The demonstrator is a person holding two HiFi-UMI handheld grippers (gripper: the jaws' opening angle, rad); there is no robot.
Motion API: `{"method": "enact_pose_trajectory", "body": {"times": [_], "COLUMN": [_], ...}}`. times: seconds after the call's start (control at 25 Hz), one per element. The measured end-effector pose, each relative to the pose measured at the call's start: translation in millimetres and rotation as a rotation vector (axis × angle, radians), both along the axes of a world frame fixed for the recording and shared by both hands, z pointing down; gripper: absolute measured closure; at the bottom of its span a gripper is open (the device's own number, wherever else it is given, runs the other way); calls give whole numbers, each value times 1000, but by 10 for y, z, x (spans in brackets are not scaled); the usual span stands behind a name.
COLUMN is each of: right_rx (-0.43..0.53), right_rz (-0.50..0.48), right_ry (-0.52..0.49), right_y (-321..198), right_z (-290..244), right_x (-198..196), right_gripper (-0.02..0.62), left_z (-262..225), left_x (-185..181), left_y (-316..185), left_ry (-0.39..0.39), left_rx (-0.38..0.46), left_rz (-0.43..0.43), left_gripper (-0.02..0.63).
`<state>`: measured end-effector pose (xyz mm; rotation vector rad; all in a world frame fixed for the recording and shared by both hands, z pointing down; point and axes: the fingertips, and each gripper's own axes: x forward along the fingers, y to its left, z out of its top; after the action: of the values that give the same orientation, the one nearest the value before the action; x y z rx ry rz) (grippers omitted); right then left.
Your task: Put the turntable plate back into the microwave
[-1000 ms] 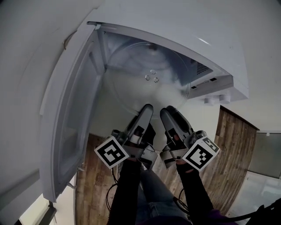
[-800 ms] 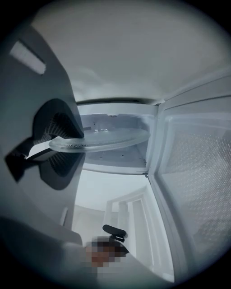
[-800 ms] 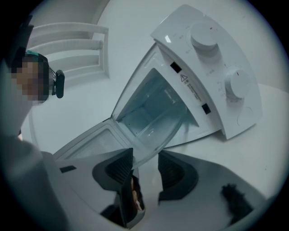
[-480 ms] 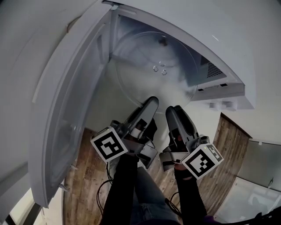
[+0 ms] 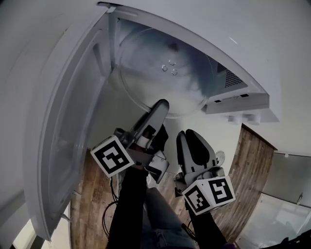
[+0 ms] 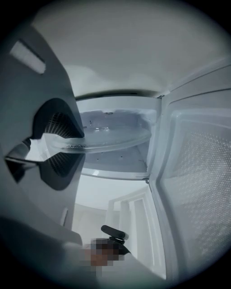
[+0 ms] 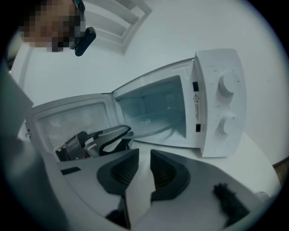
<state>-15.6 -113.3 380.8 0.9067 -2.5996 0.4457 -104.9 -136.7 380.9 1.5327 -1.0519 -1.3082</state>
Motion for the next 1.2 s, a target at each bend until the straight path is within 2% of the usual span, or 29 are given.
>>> {"method": "enact_pose_trajectory", "body": {"times": [0.28, 0.56, 1.2], "right_rx": [-27, -38, 11], "right_rz": [-7, -8, -13], "right_ry": [20, 34, 86], "right_y": [59, 49, -47], "right_z": [122, 181, 178], "right_x": [-9, -26, -90], "right_gripper": [517, 520, 535], "left_z": [-22, 2, 87], "left_x": [-115, -174, -190], "left_y": [-174, -370, -691], "left_ry": [19, 17, 24], "left_rx": [18, -5, -64], "left_rz": [-14, -3, 25], "left_gripper": [528, 528, 523]}}
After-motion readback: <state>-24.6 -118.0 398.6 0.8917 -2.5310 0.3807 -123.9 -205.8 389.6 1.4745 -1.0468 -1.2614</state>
